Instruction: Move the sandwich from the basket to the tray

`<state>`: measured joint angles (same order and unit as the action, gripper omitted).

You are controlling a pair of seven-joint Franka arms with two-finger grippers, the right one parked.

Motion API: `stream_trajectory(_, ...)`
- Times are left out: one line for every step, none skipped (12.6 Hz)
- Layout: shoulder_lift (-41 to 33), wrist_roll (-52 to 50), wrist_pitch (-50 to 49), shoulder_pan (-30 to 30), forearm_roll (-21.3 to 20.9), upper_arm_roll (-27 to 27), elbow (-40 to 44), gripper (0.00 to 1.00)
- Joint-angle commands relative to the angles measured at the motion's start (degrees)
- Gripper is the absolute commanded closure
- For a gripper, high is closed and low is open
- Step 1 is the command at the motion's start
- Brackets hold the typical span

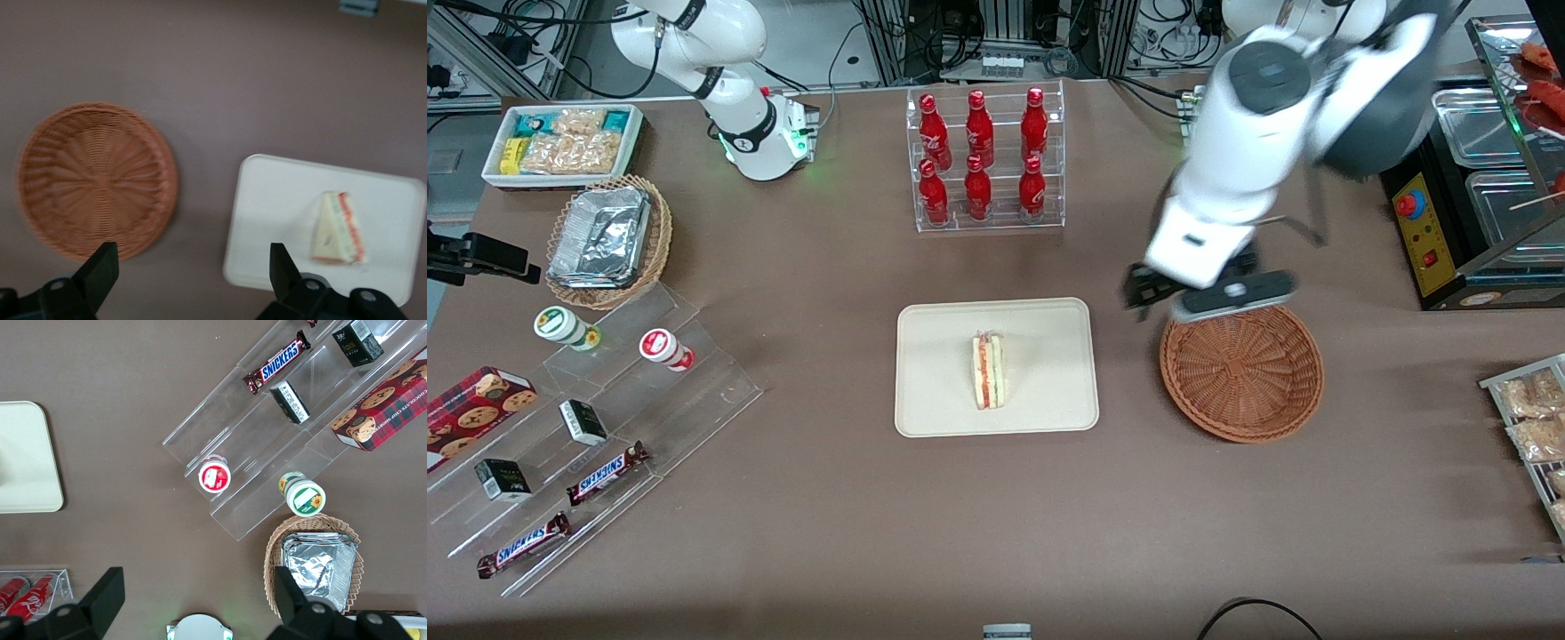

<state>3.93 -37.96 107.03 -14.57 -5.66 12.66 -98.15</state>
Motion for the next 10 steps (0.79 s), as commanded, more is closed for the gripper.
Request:
stream_trajectory(-6.6,12.0,-5.5,6.1,2.4,0.0,-3.5,0.0)
stream_trajectory(-7.5,15.5,-6.6,8.8,2.5,0.0,-3.5,0.0)
stream_trajectory(-8.1,19.5,-8.4,11.2,2.6,0.0,-3.2,0.0)
stream_trajectory(-8.2,23.2,-10.3,13.4,2.6,0.0,-2.1,0.0)
stream_trajectory(-8.2,25.5,-11.7,15.0,2.6,-0.1,-0.7,0.0)
stream_trajectory(-7.8,26.8,-13.1,16.4,2.6,-0.4,1.0,0.0)
stream_trajectory(-7.8,28.9,-14.1,16.9,2.8,-1.4,1.3,0.0)
stream_trajectory(-7.7,32.7,-14.2,16.2,4.7,-5.1,1.6,0.0)
stream_trajectory(-7.7,35.3,-14.4,14.6,6.3,-7.3,2.4,0.0)
stream_trajectory(-7.6,36.3,-14.5,13.0,6.1,-9.6,3.4,0.0)
